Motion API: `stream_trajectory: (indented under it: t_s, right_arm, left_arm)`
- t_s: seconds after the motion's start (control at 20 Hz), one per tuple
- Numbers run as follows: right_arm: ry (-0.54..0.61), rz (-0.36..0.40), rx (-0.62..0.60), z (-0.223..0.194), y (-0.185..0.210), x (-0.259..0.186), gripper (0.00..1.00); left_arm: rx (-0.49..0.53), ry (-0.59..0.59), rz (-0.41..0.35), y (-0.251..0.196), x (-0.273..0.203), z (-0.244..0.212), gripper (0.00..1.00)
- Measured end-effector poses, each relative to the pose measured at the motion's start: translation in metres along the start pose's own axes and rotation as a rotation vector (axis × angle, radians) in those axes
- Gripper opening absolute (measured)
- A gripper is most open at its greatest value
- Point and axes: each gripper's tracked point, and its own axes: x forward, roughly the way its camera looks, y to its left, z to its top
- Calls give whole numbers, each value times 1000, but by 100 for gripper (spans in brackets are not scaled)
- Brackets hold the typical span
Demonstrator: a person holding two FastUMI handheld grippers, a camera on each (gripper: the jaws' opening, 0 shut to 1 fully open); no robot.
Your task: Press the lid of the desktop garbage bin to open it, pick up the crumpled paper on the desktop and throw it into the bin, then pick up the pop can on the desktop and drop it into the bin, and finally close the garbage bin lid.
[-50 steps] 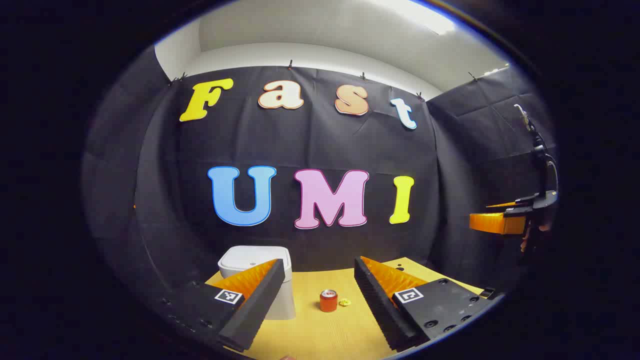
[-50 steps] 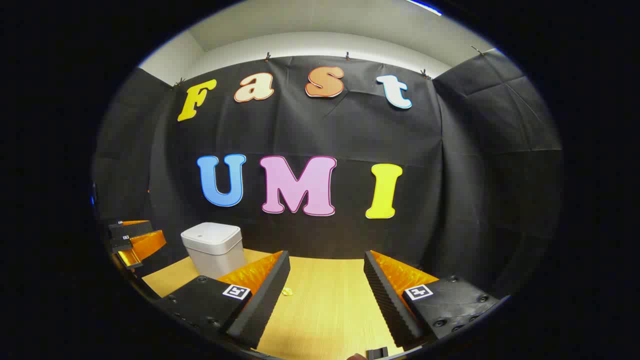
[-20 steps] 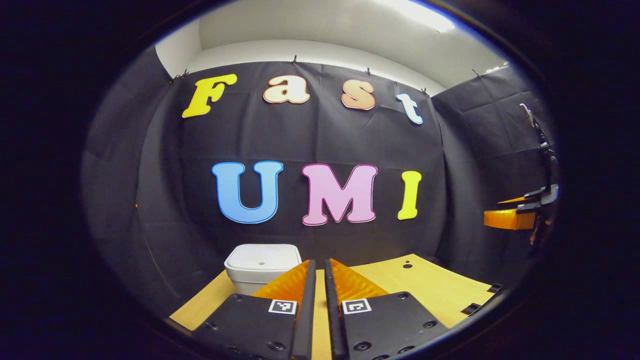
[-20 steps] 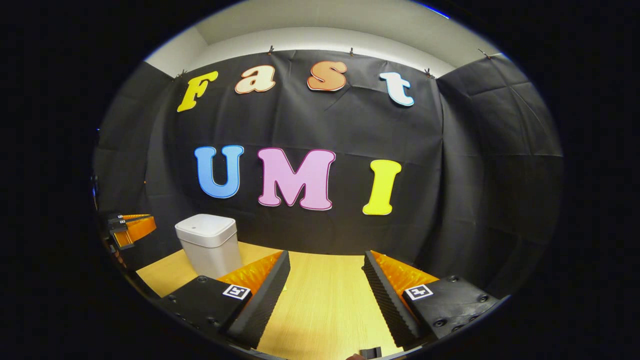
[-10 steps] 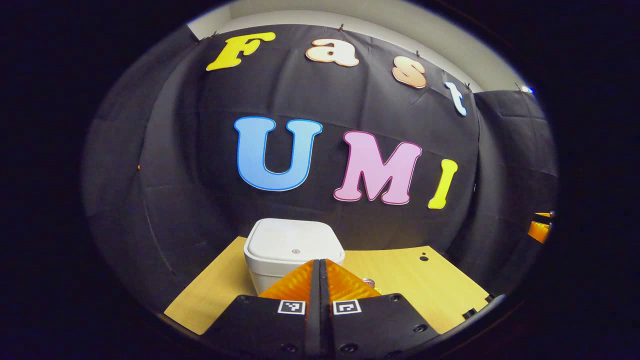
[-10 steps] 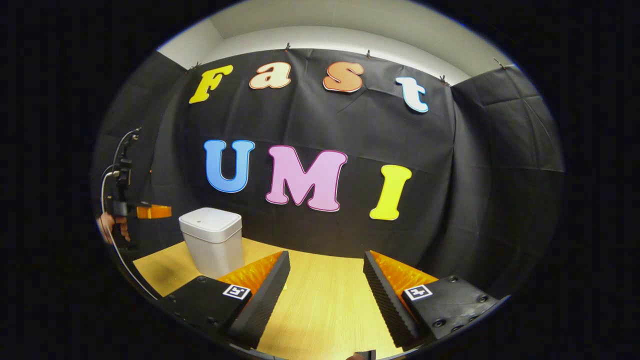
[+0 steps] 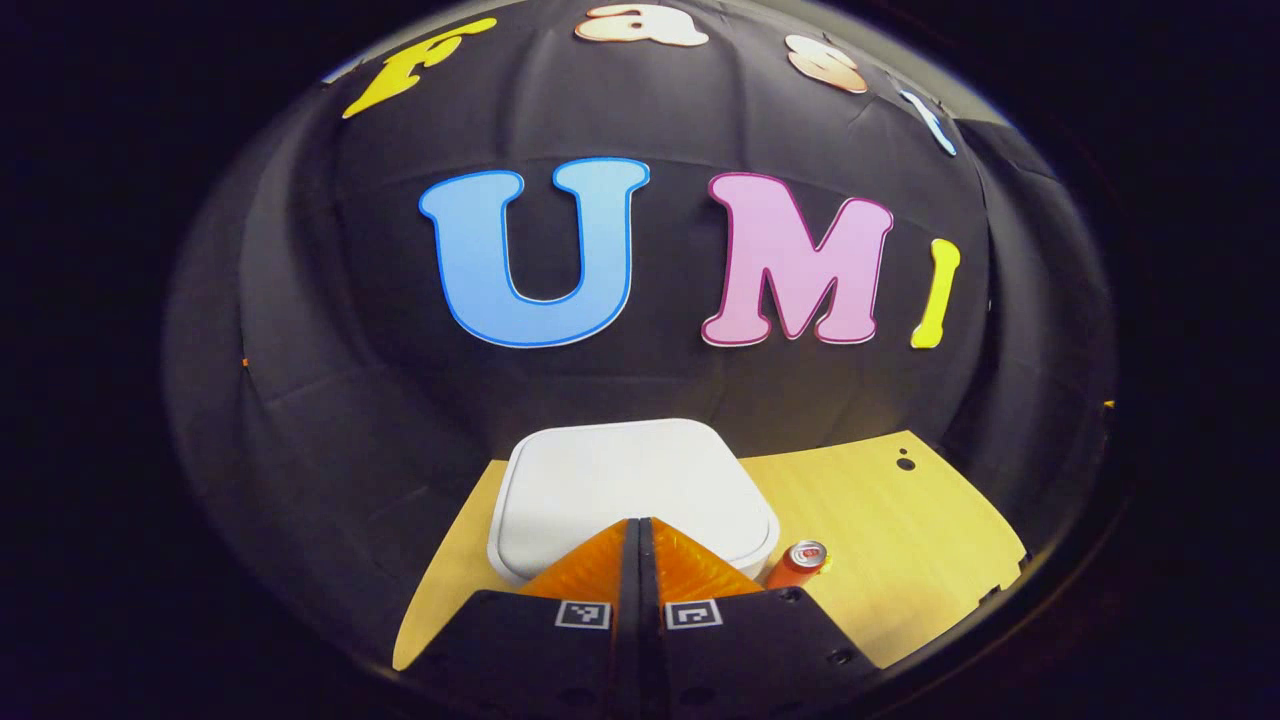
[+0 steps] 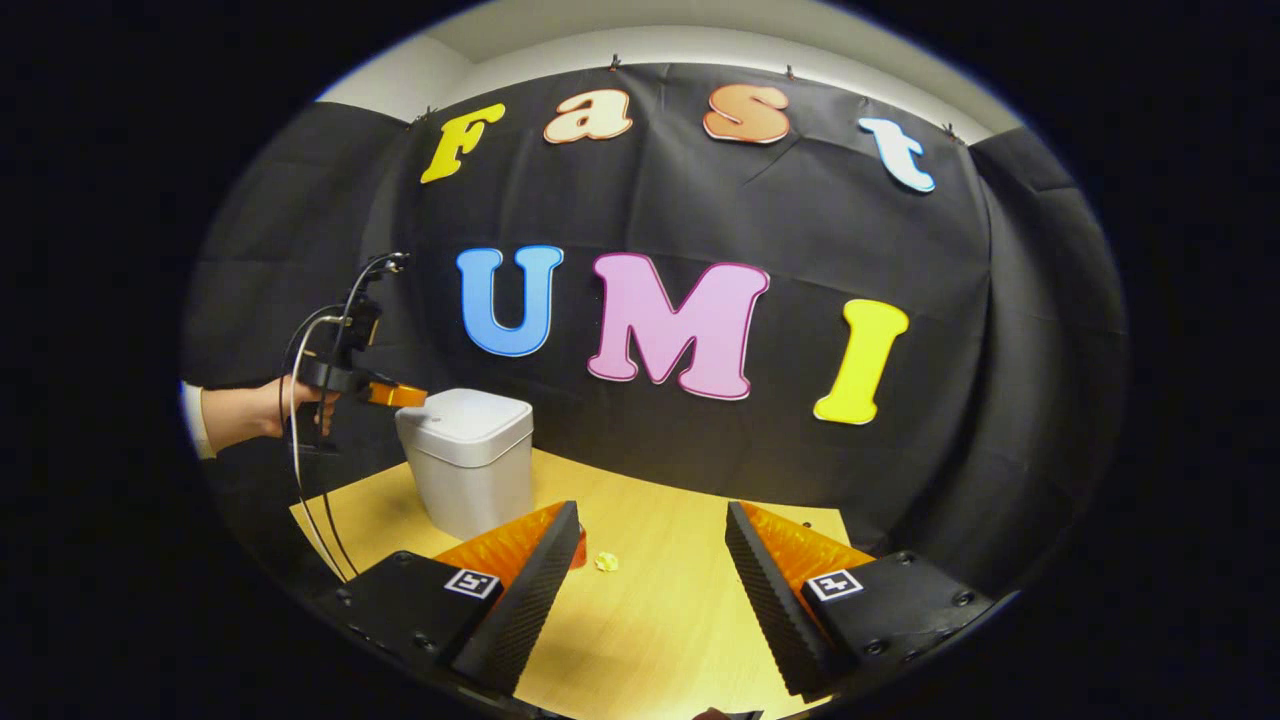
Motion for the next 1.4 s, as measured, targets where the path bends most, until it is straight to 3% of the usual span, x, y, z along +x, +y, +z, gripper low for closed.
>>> stream_trajectory:
  t_s: [0.15, 0.45, 0.65, 0.8, 1.0, 1.05, 1.25, 1.3, 1.4]
  right_arm:
    - [22, 47, 31, -8, 1, 29, 95]
    - [61, 106, 36, -29, -7, 69, 95]
    - [63, 127, 56, -31, -15, 85, 95]
    - [75, 137, 56, -38, -20, 97, 95]
    - [95, 160, 50, -49, -21, 112, 95]
    - [102, 168, 48, -53, -22, 116, 95]
    - [128, 203, 43, -65, -22, 136, 95]
    - [135, 212, 44, -69, -22, 141, 95]
    - [158, 234, 47, -81, -21, 154, 95]
  left_arm:
    - [4, 123, 16, 4, 22, -27, 6]
    - [-38, 114, 55, 11, 33, -25, 7]
    - [12, 58, 104, 15, 26, -12, 6]
    - [40, -67, 161, 14, 12, 26, 7]
    - [42, -183, 156, 2, -17, 62, 10]
    - [43, -206, 140, -4, -24, 67, 14]
    - [-13, -262, 77, -29, -45, 74, 53]
    - [-31, -269, 82, -32, -52, 77, 78]
    - [-56, -304, 119, -31, -70, 77, 98]
